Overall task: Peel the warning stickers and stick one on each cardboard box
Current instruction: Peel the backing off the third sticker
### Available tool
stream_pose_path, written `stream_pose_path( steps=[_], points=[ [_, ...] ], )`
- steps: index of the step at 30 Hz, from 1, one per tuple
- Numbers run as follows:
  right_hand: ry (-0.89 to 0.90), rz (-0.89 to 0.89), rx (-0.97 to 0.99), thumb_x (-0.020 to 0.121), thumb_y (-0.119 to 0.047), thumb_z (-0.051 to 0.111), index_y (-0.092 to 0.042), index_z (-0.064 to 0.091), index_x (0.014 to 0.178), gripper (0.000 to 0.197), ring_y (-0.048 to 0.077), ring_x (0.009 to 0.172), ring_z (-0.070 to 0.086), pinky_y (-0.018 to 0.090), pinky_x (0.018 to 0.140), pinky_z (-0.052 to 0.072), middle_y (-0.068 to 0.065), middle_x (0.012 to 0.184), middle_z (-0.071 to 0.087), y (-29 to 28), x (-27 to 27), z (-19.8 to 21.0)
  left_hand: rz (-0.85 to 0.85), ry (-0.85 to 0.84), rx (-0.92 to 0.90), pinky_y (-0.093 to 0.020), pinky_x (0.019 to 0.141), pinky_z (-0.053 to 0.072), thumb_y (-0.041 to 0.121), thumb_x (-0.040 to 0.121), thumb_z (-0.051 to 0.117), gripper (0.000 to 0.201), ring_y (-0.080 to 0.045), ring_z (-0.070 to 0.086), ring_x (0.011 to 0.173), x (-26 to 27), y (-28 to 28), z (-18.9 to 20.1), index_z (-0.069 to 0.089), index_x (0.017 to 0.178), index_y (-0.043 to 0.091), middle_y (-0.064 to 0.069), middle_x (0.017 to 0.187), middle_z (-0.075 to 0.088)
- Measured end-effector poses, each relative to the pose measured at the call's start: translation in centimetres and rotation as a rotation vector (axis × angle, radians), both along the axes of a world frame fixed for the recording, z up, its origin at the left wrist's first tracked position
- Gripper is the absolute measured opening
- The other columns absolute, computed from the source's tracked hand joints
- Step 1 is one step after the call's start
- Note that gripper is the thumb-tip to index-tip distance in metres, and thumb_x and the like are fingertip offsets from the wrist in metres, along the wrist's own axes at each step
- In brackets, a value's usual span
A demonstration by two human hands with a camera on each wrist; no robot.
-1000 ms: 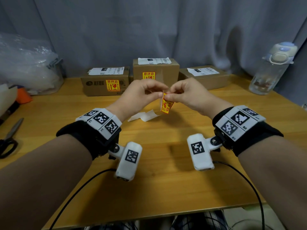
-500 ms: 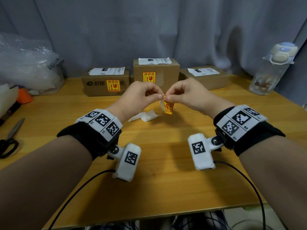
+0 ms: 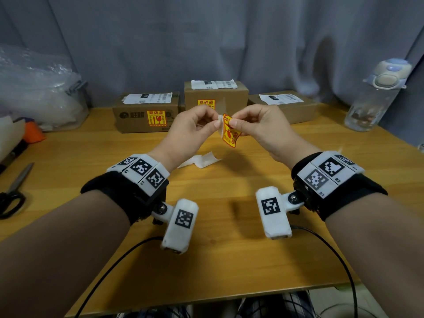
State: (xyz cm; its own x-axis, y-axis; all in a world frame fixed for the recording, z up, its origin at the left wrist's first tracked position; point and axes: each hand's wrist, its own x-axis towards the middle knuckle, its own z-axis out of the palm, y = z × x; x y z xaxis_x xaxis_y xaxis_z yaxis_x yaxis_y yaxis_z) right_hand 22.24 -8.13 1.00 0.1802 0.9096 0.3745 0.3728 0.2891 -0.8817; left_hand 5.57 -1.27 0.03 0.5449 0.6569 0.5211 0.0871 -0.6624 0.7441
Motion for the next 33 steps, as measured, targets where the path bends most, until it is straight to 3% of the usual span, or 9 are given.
stream_pose_path(
  steps=[3,6,10,14,19,22,24,30,33],
  points=[
    [0.010,0.066,-0.034,0.080,-0.007,0.072,-0.013,0.065,0.101,0.023,0.008,0.076,0.065,0.019,0.067,0.051,0.002,0.086,0.068,0.0,-0.2,-0.2,0.003,0.008,-0.002,-0.021,0.072,0.050,0.008,0.090,0.057,0.003,-0.008,0.055,0.076,0.0,0.0,0.2,0.058,0.091,0.011,0.006,0.081,0.058],
    [-0.002,0.098,-0.038,0.082,-0.010,0.071,-0.020,0.060,0.112,0.034,0.005,0.083,0.067,0.019,0.072,0.052,-0.003,0.094,0.068,0.0,-0.4,-0.3,0.016,0.035,-0.001,-0.025,0.074,0.051,0.009,0.090,0.057,0.004,-0.009,0.056,0.077,-0.1,0.2,0.5,0.057,0.092,0.012,0.007,0.081,0.057],
    [-0.006,0.053,0.009,0.082,-0.010,0.070,-0.022,0.066,0.101,0.022,0.006,0.087,0.062,0.018,0.077,0.051,-0.002,0.093,0.066,0.0,-0.4,0.2,-0.012,0.090,0.042,-0.021,0.072,0.049,0.010,0.091,0.055,0.003,-0.008,0.055,0.076,-0.1,0.1,0.4,0.056,0.092,0.012,0.008,0.080,0.056],
    [-0.060,0.070,-0.029,0.080,-0.008,0.071,-0.016,0.070,0.082,0.008,0.000,0.071,0.064,0.016,0.068,0.050,-0.003,0.077,0.069,-0.1,-0.5,0.7,-0.014,0.103,0.025,-0.023,0.071,0.050,0.010,0.092,0.054,0.003,-0.007,0.055,0.076,-0.1,0.1,0.2,0.055,0.093,0.013,0.006,0.083,0.057],
    [-0.072,0.032,-0.051,0.080,-0.012,0.072,-0.020,0.071,0.075,0.009,0.004,0.069,0.064,0.021,0.070,0.051,-0.005,0.071,0.070,0.2,-0.3,0.7,-0.074,0.070,0.008,-0.020,0.080,0.051,0.008,0.088,0.060,0.036,-0.007,0.061,0.086,-0.1,-0.1,0.4,0.052,0.122,0.019,0.000,0.094,0.063],
    [-0.086,0.008,-0.073,0.080,-0.015,0.072,-0.022,0.071,0.074,0.010,0.006,0.071,0.065,0.023,0.072,0.051,-0.005,0.072,0.070,0.3,-0.4,0.7,-0.006,0.054,0.055,-0.013,0.078,0.050,0.010,0.087,0.062,0.023,0.005,0.062,0.081,-0.1,-0.3,0.7,0.065,0.109,0.016,0.009,0.088,0.065],
    [-0.092,0.000,-0.075,0.081,-0.015,0.072,-0.021,0.071,0.074,0.009,0.008,0.074,0.066,0.026,0.075,0.052,-0.002,0.075,0.071,0.3,-0.5,0.8,0.028,0.022,0.031,-0.018,0.078,0.053,0.013,0.085,0.064,0.015,0.000,0.064,0.079,-0.1,-0.3,0.7,0.068,0.099,0.019,0.011,0.084,0.066],
    [-0.071,-0.052,-0.028,0.083,-0.014,0.070,-0.020,0.068,0.074,0.011,0.008,0.074,0.064,0.024,0.073,0.053,-0.001,0.077,0.068,0.4,-0.9,1.0,0.004,-0.046,-0.040,-0.016,0.071,0.054,0.006,0.087,0.061,0.006,0.005,0.062,0.071,0.0,-0.1,0.0,0.062,0.088,0.013,0.007,0.080,0.064],
    [-0.014,-0.079,0.008,0.085,-0.012,0.067,-0.018,0.066,0.078,0.010,0.000,0.070,0.063,0.016,0.068,0.051,-0.003,0.079,0.067,0.4,-1.0,1.2,-0.028,-0.071,-0.115,-0.023,0.075,0.054,0.007,0.091,0.056,0.013,-0.002,0.064,0.077,-0.1,-0.1,-0.5,0.055,0.083,0.018,0.002,0.082,0.066]
  ],
)
